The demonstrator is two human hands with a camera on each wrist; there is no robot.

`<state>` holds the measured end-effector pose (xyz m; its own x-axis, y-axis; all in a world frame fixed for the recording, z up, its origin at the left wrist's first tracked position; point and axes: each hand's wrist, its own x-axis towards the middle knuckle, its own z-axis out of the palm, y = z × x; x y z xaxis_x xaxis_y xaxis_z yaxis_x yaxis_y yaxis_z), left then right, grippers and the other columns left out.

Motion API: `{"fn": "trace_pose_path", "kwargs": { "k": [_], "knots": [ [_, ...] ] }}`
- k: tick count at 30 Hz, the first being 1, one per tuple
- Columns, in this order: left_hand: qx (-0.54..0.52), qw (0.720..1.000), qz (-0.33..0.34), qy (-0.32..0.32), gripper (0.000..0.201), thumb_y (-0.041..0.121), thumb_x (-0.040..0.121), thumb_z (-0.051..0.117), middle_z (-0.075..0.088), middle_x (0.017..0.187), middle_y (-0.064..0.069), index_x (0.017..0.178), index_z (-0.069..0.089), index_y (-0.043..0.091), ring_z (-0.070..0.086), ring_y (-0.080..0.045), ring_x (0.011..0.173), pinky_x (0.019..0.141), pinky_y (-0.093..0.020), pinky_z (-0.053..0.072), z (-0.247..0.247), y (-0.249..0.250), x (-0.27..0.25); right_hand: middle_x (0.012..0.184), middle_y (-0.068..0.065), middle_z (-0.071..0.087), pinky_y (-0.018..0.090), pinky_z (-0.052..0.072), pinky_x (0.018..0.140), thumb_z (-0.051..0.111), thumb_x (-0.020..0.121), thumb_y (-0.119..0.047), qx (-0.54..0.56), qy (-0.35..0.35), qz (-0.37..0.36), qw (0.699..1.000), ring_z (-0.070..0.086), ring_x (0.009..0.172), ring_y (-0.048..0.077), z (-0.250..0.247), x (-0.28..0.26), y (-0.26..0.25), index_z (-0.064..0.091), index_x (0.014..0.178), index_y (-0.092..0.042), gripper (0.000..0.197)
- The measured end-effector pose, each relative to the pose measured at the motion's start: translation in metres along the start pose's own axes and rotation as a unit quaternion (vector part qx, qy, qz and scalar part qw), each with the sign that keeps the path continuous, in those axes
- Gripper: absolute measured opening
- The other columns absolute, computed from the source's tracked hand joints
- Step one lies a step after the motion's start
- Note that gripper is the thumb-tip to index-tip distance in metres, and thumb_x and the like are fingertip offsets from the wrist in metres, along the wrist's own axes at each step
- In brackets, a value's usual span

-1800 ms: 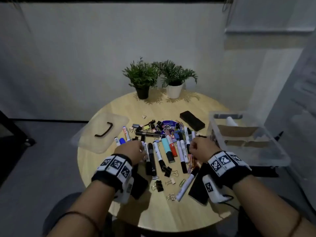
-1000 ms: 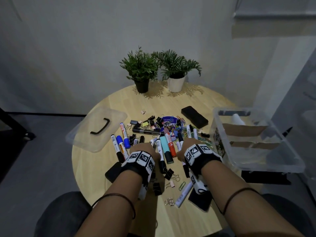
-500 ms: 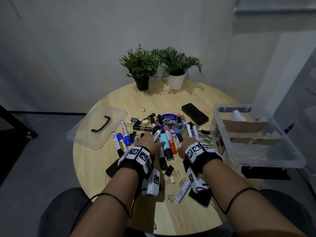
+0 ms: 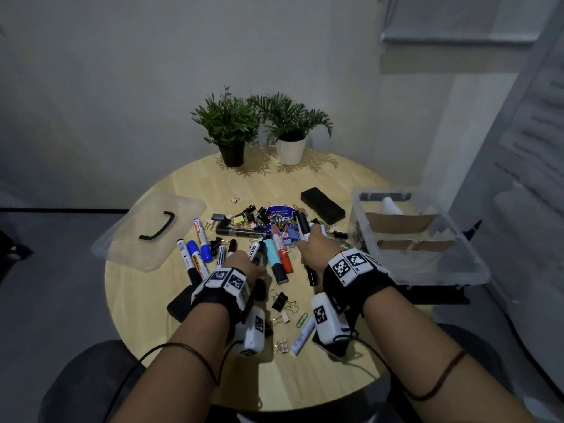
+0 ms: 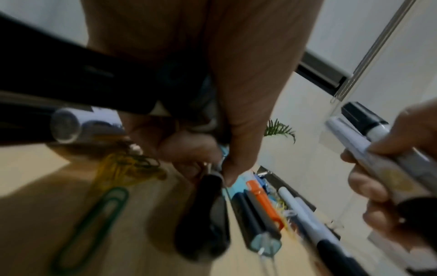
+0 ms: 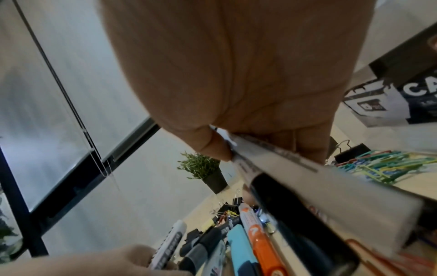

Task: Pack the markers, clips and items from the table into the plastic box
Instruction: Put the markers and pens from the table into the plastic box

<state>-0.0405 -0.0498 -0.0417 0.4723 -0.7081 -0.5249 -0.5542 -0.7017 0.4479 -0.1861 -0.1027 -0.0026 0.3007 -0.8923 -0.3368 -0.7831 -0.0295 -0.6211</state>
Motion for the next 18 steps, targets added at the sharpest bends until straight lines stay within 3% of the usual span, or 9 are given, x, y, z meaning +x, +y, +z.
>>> {"fn": "trace_pose_path", "kwargs": {
  "k": [2, 4, 6, 8, 10, 12, 15, 17, 18],
  "knots": [
    [-0.041, 0.999, 0.015, 0.010, 0.027, 0.033, 0.089, 0.061, 0.055, 0.077, -0.006, 0.080, 0.052, 0.009, 0.054, -0.018, 0.064, 0.061, -0.027, 0.049, -0.007, -0.003, -0.004, 0.125, 0.027, 0.055, 0.049, 0.048, 0.097, 0.041, 0.094, -0.014, 0.044, -0.020, -0.012, 0.999, 0.058, 0.112, 0.042, -0.004, -0.006, -0.001, 0.027, 0.138, -0.001, 0.048],
    [-0.074, 0.996, 0.037, 0.028, 0.030, 0.030, 0.093, 0.057, 0.049, 0.065, -0.003, 0.070, 0.047, 0.013, 0.047, -0.014, 0.052, 0.048, -0.022, 0.038, -0.017, -0.004, -0.015, 0.124, 0.026, 0.057, 0.045, 0.052, 0.090, 0.043, 0.092, -0.011, 0.061, -0.042, -0.037, 0.997, 0.060, 0.109, 0.039, -0.019, -0.018, -0.007, 0.024, 0.139, -0.004, 0.051],
    [-0.090, 0.992, 0.075, 0.037, 0.029, 0.027, 0.095, 0.053, 0.049, 0.062, -0.002, 0.070, 0.048, 0.012, 0.045, -0.014, 0.049, 0.045, -0.021, 0.035, -0.030, -0.001, -0.027, 0.117, 0.021, 0.061, 0.035, 0.051, 0.070, 0.045, 0.093, -0.008, 0.095, -0.056, -0.081, 0.991, 0.062, 0.098, 0.033, -0.041, -0.031, -0.012, 0.023, 0.137, -0.015, 0.050],
    [-0.096, 0.988, 0.117, 0.038, 0.026, 0.024, 0.095, 0.051, 0.047, 0.062, -0.005, 0.074, 0.050, 0.008, 0.042, -0.016, 0.048, 0.045, -0.023, 0.033, -0.042, 0.006, -0.038, 0.107, 0.016, 0.062, 0.033, 0.045, 0.062, 0.044, 0.095, -0.008, 0.130, -0.035, -0.139, 0.981, 0.058, 0.087, 0.028, -0.070, -0.047, -0.019, 0.026, 0.132, -0.026, 0.045],
    [-0.098, 0.982, 0.157, 0.034, 0.024, 0.023, 0.096, 0.048, 0.048, 0.063, -0.006, 0.079, 0.052, 0.006, 0.039, -0.018, 0.047, 0.047, -0.026, 0.031, -0.052, 0.013, -0.050, 0.102, 0.011, 0.060, 0.033, 0.046, 0.067, 0.041, 0.097, -0.007, 0.116, 0.021, -0.193, 0.974, 0.058, 0.088, 0.024, -0.100, -0.056, -0.018, 0.034, 0.130, -0.025, 0.038],
    [-0.103, 0.977, 0.188, 0.018, 0.023, 0.022, 0.098, 0.044, 0.057, 0.066, 0.000, 0.086, 0.054, 0.005, 0.041, -0.018, 0.049, 0.048, -0.026, 0.035, -0.055, 0.020, -0.063, 0.107, 0.005, 0.060, 0.033, 0.050, 0.072, 0.040, 0.098, -0.010, 0.036, 0.067, -0.192, 0.978, 0.060, 0.091, 0.023, -0.125, -0.058, -0.003, 0.041, 0.128, -0.025, 0.034],
    [-0.080, 0.971, 0.227, -0.007, 0.023, 0.027, 0.101, 0.040, 0.068, 0.087, -0.004, 0.101, 0.056, 0.010, 0.049, -0.018, 0.058, 0.054, -0.027, 0.039, -0.052, 0.026, -0.080, 0.121, 0.014, 0.060, 0.035, 0.046, 0.083, 0.041, 0.096, -0.014, -0.171, 0.068, -0.100, 0.978, 0.058, 0.099, 0.030, -0.148, -0.066, 0.031, 0.044, 0.131, -0.019, 0.036],
    [-0.055, 0.969, 0.240, -0.022, 0.024, 0.031, 0.101, 0.040, 0.067, 0.104, -0.013, 0.105, 0.055, 0.014, 0.048, -0.017, 0.060, 0.055, -0.028, 0.037, -0.046, 0.027, -0.088, 0.133, 0.014, 0.055, 0.035, 0.043, 0.091, 0.040, 0.095, -0.016, -0.288, 0.041, -0.029, 0.956, 0.055, 0.114, 0.032, -0.150, -0.063, 0.057, 0.038, 0.141, -0.024, 0.047],
    [-0.050, 0.969, 0.241, -0.035, 0.022, 0.032, 0.100, 0.040, 0.066, 0.102, -0.013, 0.103, 0.055, 0.017, 0.047, -0.016, 0.060, 0.054, -0.027, 0.037, -0.042, 0.027, -0.091, 0.136, 0.013, 0.053, 0.035, 0.042, 0.095, 0.041, 0.094, -0.015, -0.323, 0.013, -0.004, 0.946, 0.053, 0.119, 0.031, -0.149, -0.060, 0.067, 0.039, 0.142, -0.024, 0.049]
  ]
}}
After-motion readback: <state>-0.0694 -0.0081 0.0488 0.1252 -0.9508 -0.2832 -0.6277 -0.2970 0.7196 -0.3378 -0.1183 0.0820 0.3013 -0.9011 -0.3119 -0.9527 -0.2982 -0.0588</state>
